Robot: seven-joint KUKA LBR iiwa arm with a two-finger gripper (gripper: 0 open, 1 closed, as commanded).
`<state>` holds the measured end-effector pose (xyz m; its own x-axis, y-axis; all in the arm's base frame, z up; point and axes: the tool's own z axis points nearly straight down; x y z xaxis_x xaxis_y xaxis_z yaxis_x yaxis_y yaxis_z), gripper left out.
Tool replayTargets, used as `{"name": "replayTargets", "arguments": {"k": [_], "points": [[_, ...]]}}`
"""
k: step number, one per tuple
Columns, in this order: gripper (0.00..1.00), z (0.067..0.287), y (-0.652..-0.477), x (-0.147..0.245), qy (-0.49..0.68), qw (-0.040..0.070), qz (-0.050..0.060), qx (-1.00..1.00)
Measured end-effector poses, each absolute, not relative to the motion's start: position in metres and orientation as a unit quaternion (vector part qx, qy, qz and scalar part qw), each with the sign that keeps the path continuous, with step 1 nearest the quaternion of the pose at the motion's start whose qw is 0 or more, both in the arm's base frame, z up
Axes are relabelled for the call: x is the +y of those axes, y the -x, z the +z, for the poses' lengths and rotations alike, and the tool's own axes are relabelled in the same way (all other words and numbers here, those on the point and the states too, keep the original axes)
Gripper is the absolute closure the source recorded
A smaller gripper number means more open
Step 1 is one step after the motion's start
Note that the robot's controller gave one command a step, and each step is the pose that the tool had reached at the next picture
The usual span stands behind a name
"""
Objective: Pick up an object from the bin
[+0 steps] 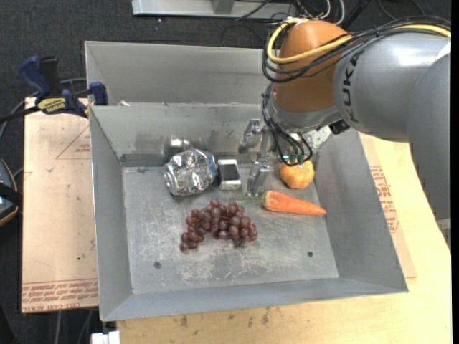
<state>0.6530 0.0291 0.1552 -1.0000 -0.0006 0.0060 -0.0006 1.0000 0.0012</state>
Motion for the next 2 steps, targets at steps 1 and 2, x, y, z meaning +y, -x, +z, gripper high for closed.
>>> {"name": "replayTargets", "arguments": {"k": [1, 2], "points": [[0.00, 0.160, -0.655, 0.029, 0.000, -0.001, -0.001, -1.000], [0.00, 0.124, -0.635, 0.059, -0.077, -0.004, 0.001, -0.997]]}}
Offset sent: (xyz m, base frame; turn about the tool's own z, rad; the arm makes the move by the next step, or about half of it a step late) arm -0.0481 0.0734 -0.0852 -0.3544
